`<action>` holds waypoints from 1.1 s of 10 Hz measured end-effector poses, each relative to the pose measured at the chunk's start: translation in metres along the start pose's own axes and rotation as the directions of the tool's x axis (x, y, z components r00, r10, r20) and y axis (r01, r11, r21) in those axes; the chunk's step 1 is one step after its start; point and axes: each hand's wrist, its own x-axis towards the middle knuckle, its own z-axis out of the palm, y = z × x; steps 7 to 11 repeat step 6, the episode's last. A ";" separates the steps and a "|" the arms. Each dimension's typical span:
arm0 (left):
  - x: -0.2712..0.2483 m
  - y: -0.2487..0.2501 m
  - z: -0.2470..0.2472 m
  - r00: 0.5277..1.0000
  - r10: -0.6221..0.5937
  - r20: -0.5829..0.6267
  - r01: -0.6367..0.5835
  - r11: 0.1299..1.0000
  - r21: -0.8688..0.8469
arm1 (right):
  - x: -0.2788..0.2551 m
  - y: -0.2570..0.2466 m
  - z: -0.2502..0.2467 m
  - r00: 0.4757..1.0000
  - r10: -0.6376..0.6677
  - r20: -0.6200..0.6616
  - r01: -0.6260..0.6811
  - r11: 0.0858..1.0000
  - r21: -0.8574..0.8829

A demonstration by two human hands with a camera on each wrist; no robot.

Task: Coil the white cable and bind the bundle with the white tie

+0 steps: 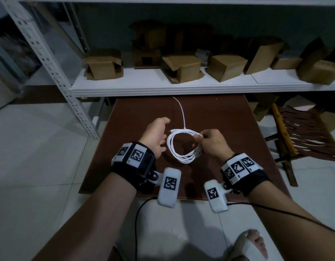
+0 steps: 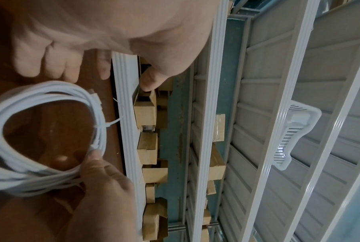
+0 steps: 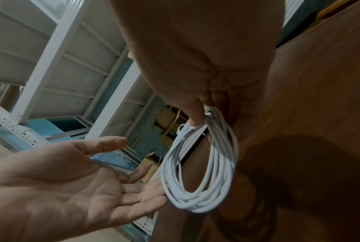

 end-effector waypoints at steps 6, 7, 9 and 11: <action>0.006 0.012 -0.010 0.996 0.088 -0.028 -0.090 0.990 -0.111 | -0.002 0.024 0.011 0.977 0.183 0.114 -0.118 0.897 -0.427; 0.006 0.012 -0.010 0.996 0.088 -0.028 -0.090 0.990 -0.111 | -0.002 0.024 0.011 0.977 0.183 0.114 -0.118 0.897 -0.427; 0.006 0.012 -0.010 0.996 0.088 -0.028 -0.090 0.990 -0.111 | -0.002 0.024 0.011 0.977 0.183 0.114 -0.118 0.897 -0.427; 0.006 0.012 -0.010 0.996 0.088 -0.028 -0.090 0.990 -0.111 | -0.002 0.024 0.011 0.977 0.183 0.114 -0.118 0.897 -0.427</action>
